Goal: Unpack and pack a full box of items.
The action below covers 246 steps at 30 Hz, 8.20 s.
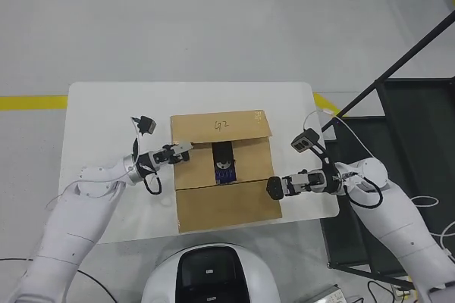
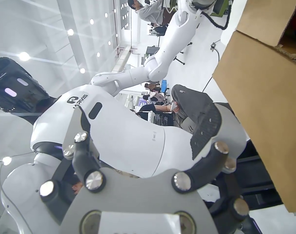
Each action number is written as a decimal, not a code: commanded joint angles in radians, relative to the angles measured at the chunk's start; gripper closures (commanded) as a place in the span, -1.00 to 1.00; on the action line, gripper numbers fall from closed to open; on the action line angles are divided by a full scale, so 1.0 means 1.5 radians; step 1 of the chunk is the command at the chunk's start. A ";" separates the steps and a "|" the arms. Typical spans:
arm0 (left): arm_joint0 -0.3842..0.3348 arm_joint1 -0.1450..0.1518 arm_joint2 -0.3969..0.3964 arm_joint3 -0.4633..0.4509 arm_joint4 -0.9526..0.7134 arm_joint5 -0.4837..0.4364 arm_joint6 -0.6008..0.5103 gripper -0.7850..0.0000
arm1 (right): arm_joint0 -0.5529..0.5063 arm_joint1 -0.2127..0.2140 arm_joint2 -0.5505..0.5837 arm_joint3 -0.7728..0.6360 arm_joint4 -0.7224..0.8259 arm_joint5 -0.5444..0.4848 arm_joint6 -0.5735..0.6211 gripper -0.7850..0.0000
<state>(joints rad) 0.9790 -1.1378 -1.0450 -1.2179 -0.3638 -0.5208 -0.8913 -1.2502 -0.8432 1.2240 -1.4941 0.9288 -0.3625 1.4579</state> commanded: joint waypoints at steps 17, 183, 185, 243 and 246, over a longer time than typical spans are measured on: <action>-0.156 -0.037 0.023 0.071 -0.077 0.031 0.065 -1.00 | 0.005 -0.024 0.019 0.026 -0.015 0.017 0.017 -1.00; 0.058 0.033 -0.213 -0.147 0.120 0.262 0.008 -1.00 | 0.327 -0.279 -0.389 0.077 -0.437 0.095 -0.481 -1.00; 0.060 0.033 -0.209 -0.144 0.137 0.273 0.027 -1.00 | 0.273 -0.251 -0.326 0.024 -0.450 0.083 -0.479 -1.00; -0.132 -0.042 0.109 -0.190 0.221 0.377 0.165 -1.00 | -0.236 -0.113 0.221 -0.291 -0.453 0.095 -0.321 -1.00; -0.186 -0.071 0.173 -0.121 0.212 0.373 0.188 -1.00 | -0.245 -0.112 0.227 -0.289 -0.445 0.088 -0.316 -1.00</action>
<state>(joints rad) 0.7342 -1.2271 -0.8279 -1.4473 -0.0390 0.0418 -0.6220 -1.6154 -1.0117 1.5643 -1.9298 0.2584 -0.2287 0.9806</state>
